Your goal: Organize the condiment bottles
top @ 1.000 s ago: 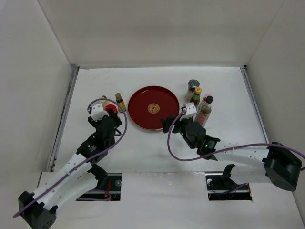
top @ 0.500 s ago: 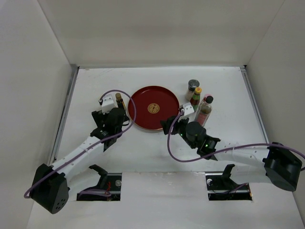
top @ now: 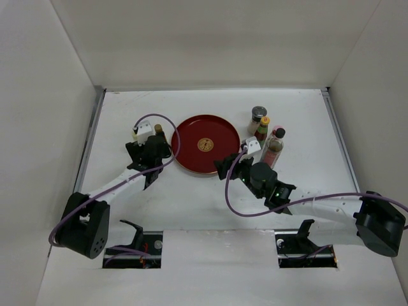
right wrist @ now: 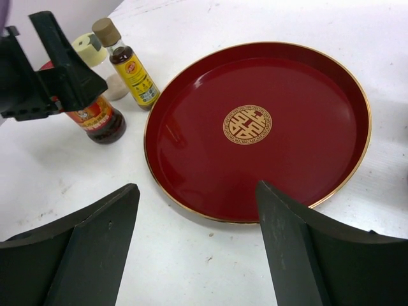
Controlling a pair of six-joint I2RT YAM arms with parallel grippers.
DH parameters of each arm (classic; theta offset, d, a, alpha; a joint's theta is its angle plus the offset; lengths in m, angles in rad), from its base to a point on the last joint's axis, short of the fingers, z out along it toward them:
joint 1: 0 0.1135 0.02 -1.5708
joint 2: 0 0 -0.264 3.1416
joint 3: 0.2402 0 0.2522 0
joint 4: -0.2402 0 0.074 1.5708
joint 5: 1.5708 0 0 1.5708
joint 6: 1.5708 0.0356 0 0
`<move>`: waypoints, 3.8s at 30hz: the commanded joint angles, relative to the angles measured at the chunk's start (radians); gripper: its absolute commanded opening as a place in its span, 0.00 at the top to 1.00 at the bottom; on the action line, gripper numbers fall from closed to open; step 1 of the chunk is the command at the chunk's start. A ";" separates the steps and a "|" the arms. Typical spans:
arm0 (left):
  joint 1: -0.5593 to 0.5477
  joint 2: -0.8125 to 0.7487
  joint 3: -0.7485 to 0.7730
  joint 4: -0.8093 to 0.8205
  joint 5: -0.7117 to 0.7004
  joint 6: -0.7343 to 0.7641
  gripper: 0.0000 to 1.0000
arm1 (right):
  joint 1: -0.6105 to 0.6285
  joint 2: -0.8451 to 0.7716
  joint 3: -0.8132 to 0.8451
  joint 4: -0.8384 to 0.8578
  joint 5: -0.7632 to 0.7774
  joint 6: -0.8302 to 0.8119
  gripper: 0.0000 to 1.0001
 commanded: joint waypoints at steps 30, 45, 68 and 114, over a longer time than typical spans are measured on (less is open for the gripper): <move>-0.269 -0.004 0.301 0.107 -0.021 0.092 0.63 | -0.095 -0.090 -0.027 0.019 0.028 0.086 0.28; -0.200 0.474 0.639 0.296 0.120 0.134 0.63 | -0.149 -0.079 -0.025 -0.018 0.011 0.124 0.25; -0.166 0.585 0.599 0.440 0.131 0.137 0.14 | -0.152 -0.061 -0.028 -0.002 0.019 0.126 0.22; 0.038 0.194 0.273 0.154 0.124 0.049 0.75 | -0.152 0.011 -0.008 0.004 0.012 0.126 0.42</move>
